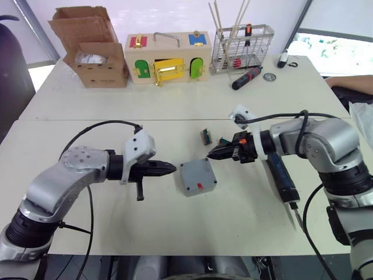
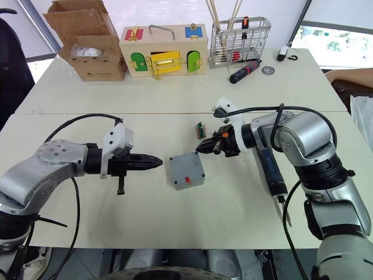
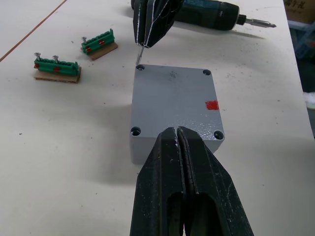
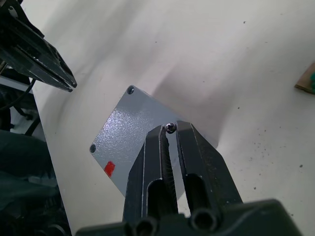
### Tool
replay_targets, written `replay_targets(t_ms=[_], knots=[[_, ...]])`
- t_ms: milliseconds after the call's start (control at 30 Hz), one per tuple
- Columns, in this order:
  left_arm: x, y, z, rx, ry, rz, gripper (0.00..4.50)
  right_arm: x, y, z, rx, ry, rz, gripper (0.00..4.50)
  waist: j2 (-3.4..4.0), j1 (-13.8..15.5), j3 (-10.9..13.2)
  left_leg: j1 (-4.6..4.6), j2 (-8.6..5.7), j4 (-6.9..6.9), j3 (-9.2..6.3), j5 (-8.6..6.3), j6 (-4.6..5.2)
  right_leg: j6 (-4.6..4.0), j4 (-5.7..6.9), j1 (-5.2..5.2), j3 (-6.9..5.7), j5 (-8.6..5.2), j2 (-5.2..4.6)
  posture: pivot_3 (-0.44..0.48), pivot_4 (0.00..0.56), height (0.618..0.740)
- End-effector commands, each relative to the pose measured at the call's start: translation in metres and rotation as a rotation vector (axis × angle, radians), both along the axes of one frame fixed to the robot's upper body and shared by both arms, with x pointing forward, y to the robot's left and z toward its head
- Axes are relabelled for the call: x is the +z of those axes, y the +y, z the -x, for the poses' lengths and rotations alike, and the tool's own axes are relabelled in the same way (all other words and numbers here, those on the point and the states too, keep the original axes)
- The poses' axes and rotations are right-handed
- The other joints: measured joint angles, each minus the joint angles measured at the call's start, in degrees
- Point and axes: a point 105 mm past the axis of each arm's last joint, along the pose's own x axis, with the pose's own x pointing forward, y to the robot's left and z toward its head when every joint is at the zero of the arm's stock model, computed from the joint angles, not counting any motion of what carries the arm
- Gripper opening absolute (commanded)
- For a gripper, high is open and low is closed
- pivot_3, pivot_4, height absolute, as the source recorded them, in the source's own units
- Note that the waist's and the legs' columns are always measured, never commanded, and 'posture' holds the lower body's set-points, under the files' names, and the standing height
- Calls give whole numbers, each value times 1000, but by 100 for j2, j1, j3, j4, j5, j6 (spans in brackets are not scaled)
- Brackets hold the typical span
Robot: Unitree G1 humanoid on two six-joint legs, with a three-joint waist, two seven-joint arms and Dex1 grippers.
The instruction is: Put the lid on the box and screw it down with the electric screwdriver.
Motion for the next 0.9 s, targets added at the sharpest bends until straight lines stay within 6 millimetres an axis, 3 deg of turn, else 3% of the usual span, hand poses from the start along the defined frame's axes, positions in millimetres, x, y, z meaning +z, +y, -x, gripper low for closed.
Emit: replay_targets(t_ms=[33,900], knots=[[7,-5,2,-19,-32,8,0,5,2,2,21,-22,-8,50,0,2,0,0,0,0,0,0,0,0,0,0,0,0,0,0,150,740],[7,-8,1,-10,-31,18,0,-6,0,0,18,-26,17,50,0,-2,0,0,0,0,0,0,0,0,0,0,0,0,0,0,150,740]])
